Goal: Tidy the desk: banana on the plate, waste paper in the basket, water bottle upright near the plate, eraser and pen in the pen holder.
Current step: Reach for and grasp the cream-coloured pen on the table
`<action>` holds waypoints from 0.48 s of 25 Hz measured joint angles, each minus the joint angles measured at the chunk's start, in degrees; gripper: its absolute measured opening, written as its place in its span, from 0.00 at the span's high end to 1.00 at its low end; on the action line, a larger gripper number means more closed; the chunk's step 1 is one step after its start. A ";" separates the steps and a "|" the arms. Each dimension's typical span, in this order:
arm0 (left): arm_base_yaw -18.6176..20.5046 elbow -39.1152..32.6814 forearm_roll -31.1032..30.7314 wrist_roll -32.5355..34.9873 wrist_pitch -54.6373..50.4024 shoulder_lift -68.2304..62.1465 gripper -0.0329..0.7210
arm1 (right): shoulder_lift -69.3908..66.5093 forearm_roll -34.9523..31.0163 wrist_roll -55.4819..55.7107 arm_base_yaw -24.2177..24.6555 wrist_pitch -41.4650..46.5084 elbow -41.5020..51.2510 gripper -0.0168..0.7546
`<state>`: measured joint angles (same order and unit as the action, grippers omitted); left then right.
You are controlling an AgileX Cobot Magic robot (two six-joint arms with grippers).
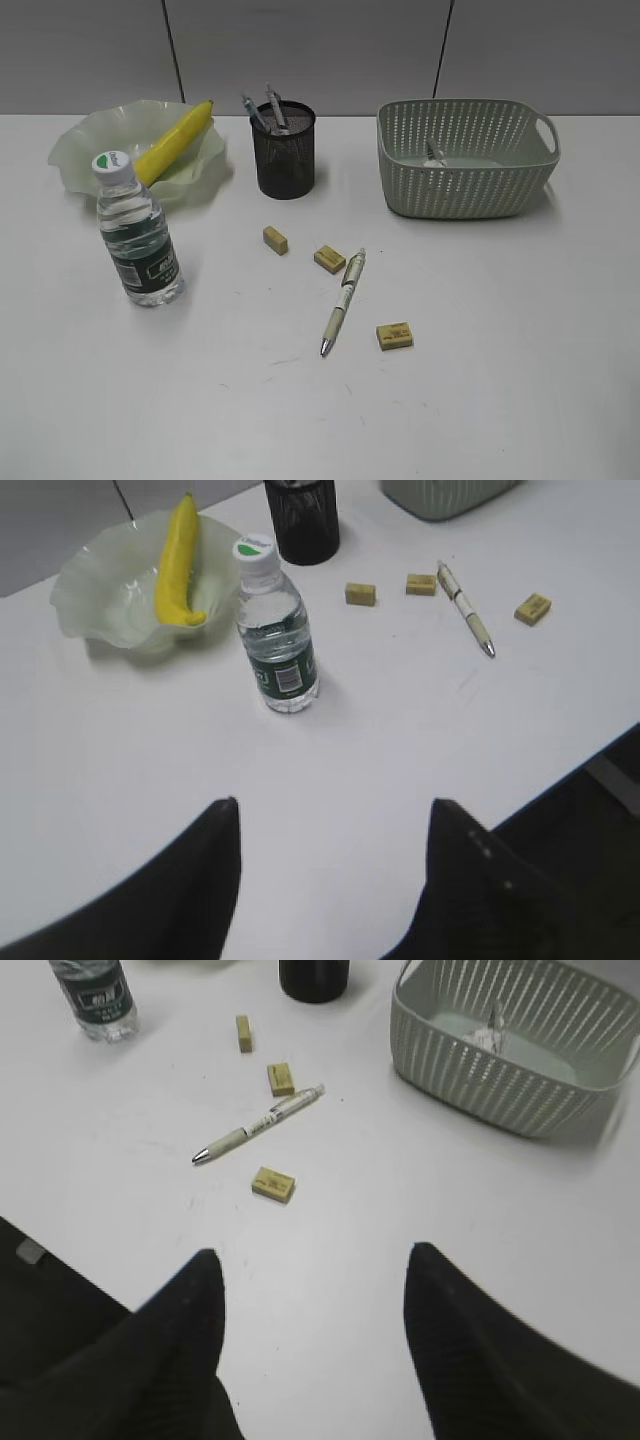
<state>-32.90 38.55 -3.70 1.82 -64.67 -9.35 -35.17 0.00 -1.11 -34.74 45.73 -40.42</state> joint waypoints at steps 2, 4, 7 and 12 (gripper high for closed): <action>0.00 -1.99 0.00 -1.06 0.00 3.80 0.37 | -8.25 0.00 -0.06 0.00 -0.07 -4.34 0.39; 0.00 -4.12 0.00 -2.29 0.06 6.39 0.37 | -16.00 0.00 -0.26 0.00 -0.37 -8.61 0.39; 0.00 -6.17 0.10 -3.79 0.94 9.07 0.37 | -25.21 0.00 -0.68 0.00 -0.51 -15.26 0.39; 0.00 -7.55 0.12 -4.71 3.40 9.64 0.40 | -39.81 -1.37 -0.91 0.00 -0.12 -25.50 0.39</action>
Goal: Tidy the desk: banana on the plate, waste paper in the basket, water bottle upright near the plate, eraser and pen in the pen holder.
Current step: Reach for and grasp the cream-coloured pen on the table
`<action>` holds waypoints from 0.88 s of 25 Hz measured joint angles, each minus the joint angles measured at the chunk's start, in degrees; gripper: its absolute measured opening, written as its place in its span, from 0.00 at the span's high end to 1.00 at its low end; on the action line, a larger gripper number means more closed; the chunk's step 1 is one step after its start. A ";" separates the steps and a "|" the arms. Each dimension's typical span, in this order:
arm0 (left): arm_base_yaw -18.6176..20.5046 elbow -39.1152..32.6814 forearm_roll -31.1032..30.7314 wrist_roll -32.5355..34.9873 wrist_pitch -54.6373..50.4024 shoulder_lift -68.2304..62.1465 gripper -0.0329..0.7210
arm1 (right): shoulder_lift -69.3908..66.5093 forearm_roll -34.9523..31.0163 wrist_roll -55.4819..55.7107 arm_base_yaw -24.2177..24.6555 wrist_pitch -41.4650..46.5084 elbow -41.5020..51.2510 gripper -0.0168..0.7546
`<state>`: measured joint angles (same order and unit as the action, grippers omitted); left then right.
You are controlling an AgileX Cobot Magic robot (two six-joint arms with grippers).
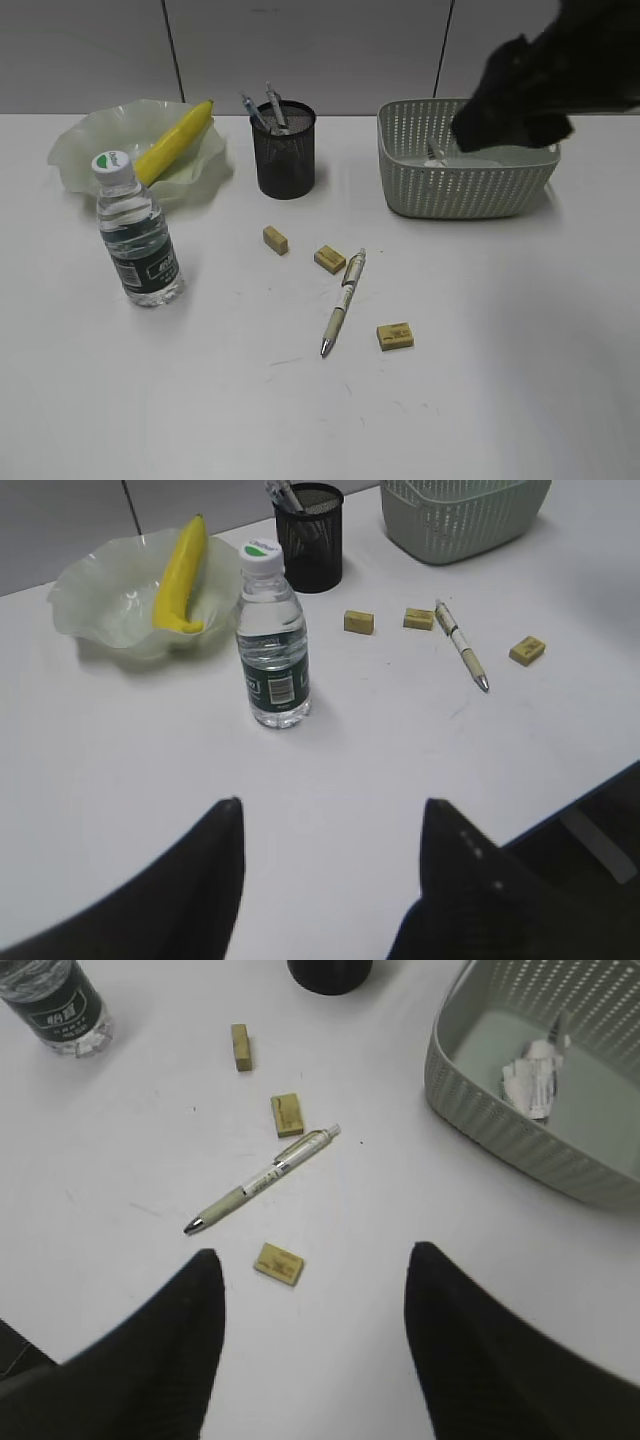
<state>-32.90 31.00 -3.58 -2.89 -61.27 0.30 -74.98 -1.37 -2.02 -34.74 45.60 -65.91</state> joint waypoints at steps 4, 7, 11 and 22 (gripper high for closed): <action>0.00 -0.17 0.00 0.01 0.47 0.04 0.43 | -11.08 -3.98 3.85 -0.06 3.49 -7.31 0.39; 0.00 -0.17 0.00 0.01 0.47 0.04 0.44 | -19.40 -4.77 8.47 -0.83 7.90 -12.63 0.39; 0.00 -0.17 0.00 0.01 0.47 0.04 0.44 | -29.78 -4.98 15.96 -1.64 12.57 -19.54 0.39; 0.00 -0.17 0.00 0.01 0.47 0.04 0.44 | -50.59 -3.98 24.12 -2.00 21.29 -33.86 0.39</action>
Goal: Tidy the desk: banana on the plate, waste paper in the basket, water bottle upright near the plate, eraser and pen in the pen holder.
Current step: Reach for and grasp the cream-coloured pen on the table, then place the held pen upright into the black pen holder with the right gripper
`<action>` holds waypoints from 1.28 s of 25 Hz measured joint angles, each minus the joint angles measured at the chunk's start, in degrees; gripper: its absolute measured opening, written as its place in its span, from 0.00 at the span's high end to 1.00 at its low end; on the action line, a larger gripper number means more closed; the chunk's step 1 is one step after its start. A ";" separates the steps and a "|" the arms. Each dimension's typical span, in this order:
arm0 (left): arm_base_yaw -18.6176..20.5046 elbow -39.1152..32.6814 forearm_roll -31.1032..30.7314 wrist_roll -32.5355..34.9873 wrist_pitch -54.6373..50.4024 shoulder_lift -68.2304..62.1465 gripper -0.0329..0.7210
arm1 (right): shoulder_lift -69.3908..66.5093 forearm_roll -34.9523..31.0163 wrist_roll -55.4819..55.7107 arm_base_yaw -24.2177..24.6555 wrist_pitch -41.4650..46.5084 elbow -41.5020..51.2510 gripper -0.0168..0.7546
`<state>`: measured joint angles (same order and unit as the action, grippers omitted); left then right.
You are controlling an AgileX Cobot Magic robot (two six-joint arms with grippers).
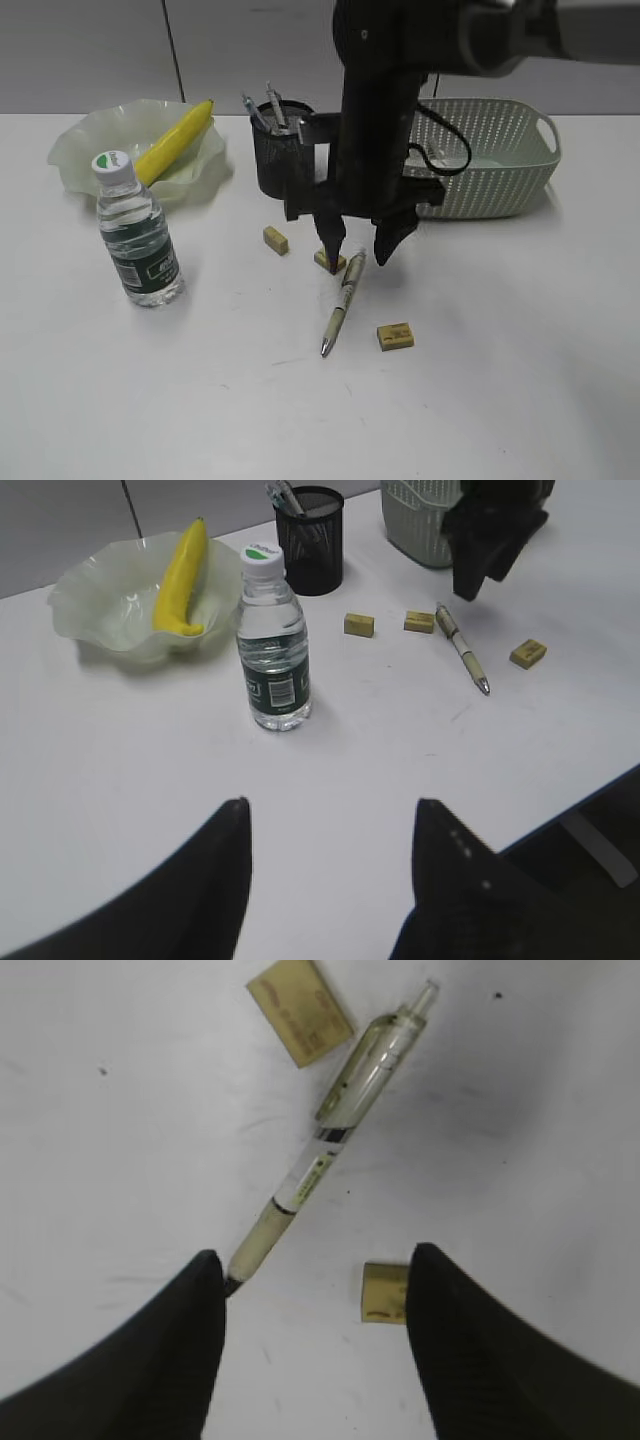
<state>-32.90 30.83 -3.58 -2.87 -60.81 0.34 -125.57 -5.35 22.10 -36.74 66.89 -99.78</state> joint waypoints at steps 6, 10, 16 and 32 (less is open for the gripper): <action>0.00 0.00 0.00 0.00 0.00 0.00 0.45 | -6.13 -1.64 1.23 0.00 -1.74 -0.18 0.39; 0.00 0.00 0.00 0.00 0.00 0.00 0.45 | -8.30 -2.28 1.25 0.00 -4.14 -0.18 0.39; 0.00 0.00 0.00 0.00 0.00 0.00 0.46 | -9.52 -2.73 1.02 0.00 -4.05 -0.36 0.61; 0.00 0.00 0.00 0.00 0.00 0.00 0.46 | -0.27 5.72 -2.56 -0.19 -0.55 -13.53 0.84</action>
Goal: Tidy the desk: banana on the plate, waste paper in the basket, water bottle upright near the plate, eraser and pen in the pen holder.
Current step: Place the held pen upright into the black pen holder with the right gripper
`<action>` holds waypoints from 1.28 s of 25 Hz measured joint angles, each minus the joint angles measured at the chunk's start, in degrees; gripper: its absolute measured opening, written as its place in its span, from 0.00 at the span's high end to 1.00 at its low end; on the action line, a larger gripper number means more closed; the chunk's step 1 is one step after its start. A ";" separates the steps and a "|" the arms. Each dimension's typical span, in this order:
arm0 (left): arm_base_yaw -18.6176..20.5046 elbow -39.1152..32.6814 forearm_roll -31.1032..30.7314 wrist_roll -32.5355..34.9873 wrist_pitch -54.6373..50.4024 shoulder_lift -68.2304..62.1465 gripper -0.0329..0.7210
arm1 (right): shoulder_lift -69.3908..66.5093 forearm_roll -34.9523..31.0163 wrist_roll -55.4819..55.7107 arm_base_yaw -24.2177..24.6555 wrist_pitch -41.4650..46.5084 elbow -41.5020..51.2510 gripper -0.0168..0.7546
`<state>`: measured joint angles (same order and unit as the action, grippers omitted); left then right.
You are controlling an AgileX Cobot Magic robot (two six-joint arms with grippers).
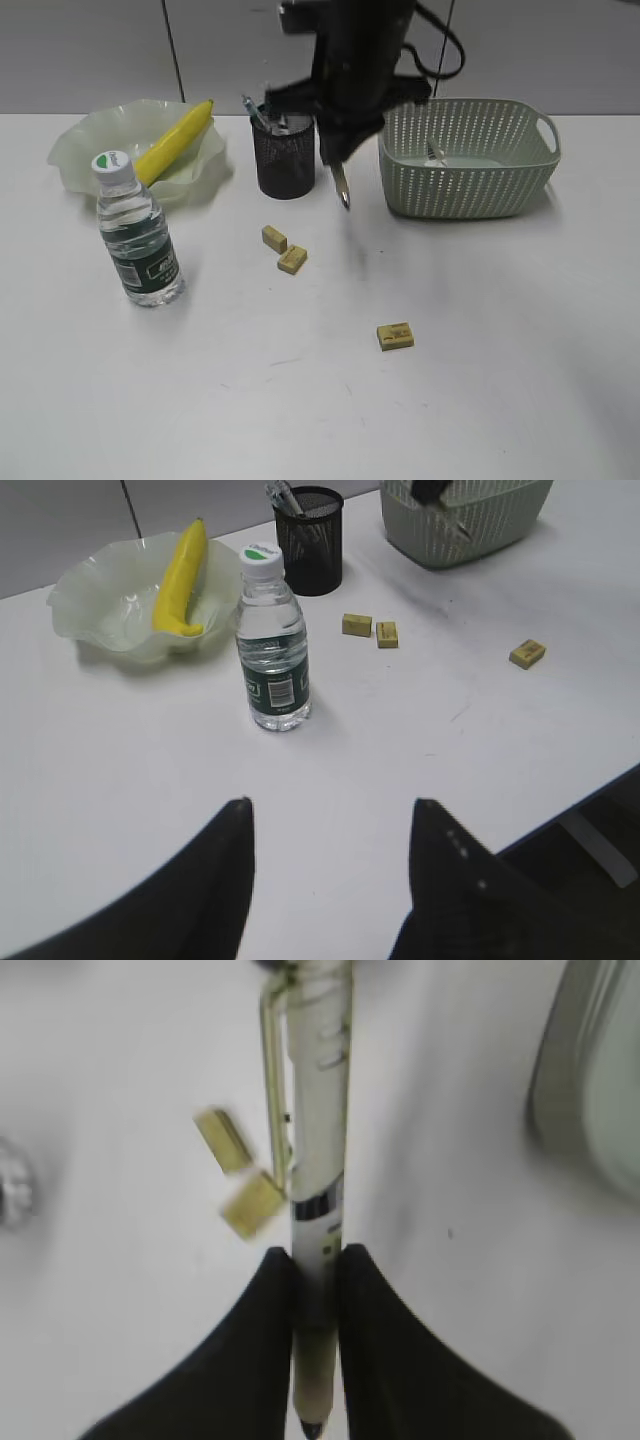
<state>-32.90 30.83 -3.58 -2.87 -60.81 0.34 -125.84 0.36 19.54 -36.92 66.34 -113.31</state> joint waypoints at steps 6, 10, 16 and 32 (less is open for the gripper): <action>0.00 0.00 0.00 0.00 0.00 0.00 0.46 | 3.80 0.12 -5.92 0.00 -17.28 -2.25 0.84; 0.00 0.00 0.00 0.00 0.00 0.00 0.46 | 2.80 0.33 -10.35 0.00 -27.96 -2.25 0.84; 0.00 0.00 0.00 0.00 0.00 0.00 0.46 | -1.59 6.25 -11.20 0.00 -43.78 -2.08 0.84; 0.00 0.00 0.00 0.00 0.00 0.00 0.46 | -10.37 13.57 -11.23 1.53 -51.49 -1.89 0.84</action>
<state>-32.90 30.83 -3.58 -2.87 -60.81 0.34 -136.21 13.93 8.31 -35.39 14.85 -115.20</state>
